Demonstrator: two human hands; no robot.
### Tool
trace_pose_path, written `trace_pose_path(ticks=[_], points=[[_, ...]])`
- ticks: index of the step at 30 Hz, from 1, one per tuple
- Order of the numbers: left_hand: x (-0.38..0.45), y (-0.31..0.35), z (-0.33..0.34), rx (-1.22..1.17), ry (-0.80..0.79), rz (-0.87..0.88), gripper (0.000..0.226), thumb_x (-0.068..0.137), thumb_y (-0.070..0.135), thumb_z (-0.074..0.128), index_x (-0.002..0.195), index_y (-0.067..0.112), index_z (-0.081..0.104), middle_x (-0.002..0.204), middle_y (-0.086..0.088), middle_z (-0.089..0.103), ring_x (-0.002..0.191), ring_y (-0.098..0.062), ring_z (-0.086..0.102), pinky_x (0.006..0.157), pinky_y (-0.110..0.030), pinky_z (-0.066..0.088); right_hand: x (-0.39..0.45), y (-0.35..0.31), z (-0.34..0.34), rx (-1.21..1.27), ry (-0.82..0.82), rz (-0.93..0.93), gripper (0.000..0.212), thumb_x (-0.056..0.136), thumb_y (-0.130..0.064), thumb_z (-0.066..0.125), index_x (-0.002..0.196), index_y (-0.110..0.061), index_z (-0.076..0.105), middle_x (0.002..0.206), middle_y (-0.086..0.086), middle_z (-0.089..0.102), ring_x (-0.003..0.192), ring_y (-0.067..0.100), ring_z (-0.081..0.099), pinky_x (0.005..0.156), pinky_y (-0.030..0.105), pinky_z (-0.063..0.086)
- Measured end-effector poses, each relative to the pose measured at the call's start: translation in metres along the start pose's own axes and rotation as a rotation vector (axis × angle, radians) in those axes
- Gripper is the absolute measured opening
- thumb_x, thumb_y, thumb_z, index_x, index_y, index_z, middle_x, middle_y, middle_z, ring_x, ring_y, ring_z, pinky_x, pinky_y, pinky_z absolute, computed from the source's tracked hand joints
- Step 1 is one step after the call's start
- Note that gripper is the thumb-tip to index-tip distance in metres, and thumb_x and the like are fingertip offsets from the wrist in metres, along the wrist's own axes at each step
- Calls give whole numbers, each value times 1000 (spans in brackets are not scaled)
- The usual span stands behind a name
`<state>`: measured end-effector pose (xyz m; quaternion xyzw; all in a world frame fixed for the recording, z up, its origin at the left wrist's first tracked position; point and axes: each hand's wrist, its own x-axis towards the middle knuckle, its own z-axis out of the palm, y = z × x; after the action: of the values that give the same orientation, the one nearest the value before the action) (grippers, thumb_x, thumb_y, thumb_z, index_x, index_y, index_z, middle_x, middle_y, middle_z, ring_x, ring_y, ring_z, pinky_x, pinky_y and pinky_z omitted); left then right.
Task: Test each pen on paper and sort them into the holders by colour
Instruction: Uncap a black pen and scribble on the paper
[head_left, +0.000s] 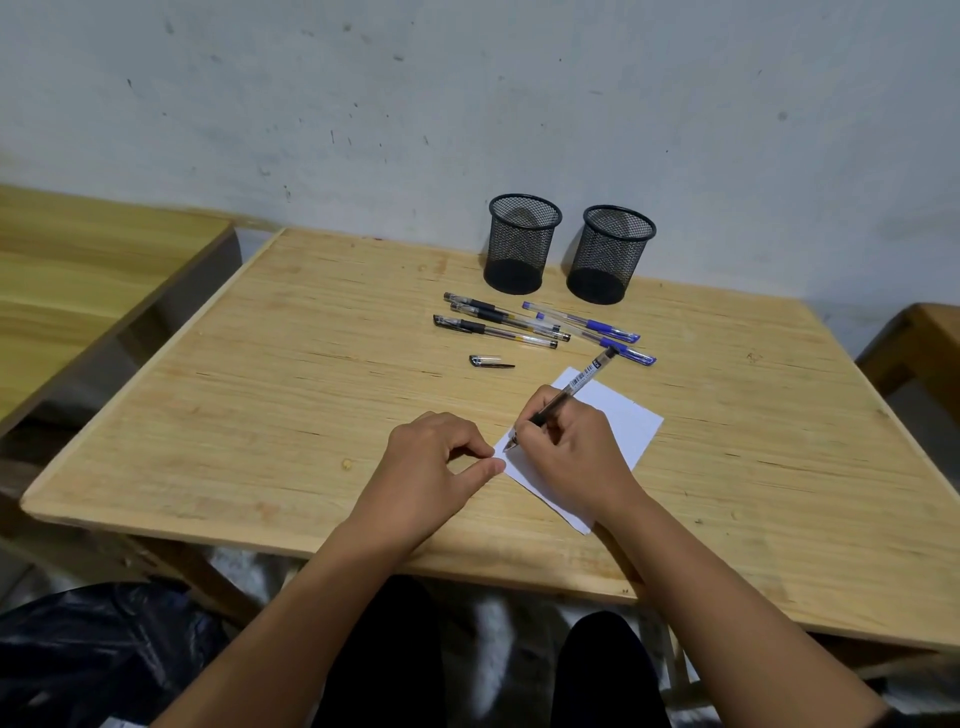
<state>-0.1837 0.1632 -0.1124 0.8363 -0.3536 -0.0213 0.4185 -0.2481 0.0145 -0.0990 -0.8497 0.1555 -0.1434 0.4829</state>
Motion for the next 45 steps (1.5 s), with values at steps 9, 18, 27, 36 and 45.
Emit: trace_pose_path(ticks=[9, 18, 27, 36, 45], points=[[1, 0, 0, 18, -2, 4, 9, 72, 29, 75, 76, 22, 71, 79, 9, 68, 79, -3, 58, 69, -5, 38, 0, 1, 1, -9, 17, -18, 11, 83, -8, 51, 77, -5, 59, 67, 10, 57, 54, 3, 44, 51, 12, 36], [1, 0, 1, 23, 3, 10, 10, 72, 30, 75, 76, 22, 71, 80, 9, 68, 79, -3, 57, 69, -2, 36, 1, 1, 1, -4, 39, -18, 10, 83, -7, 51, 77, -5, 59, 66, 8, 57, 55, 4, 44, 52, 12, 37], [1, -1, 2, 15, 14, 14, 10, 71, 29, 75, 75, 21, 70, 79, 9, 68, 79, -5, 57, 69, -6, 37, 1, -1, 1, -24, 75, -6, 10, 82, -8, 51, 76, -5, 58, 64, 4, 54, 54, 4, 43, 51, 13, 37], [13, 1, -2, -54, -15, -60, 3, 75, 25, 72, 74, 25, 69, 77, 12, 67, 71, 9, 55, 64, 3, 33, 11, -2, -6, 122, 215, 231, 15, 86, -19, 51, 75, -13, 57, 63, 1, 55, 59, 12, 49, 57, 21, 40], [90, -13, 14, 140, 122, -107, 30, 87, 26, 58, 116, 18, 59, 116, -2, 62, 109, -17, 51, 87, -19, 32, 21, -21, -26, 521, 257, 423, 22, 91, -19, 50, 89, -5, 68, 68, 8, 65, 53, 15, 58, 44, 24, 37]])
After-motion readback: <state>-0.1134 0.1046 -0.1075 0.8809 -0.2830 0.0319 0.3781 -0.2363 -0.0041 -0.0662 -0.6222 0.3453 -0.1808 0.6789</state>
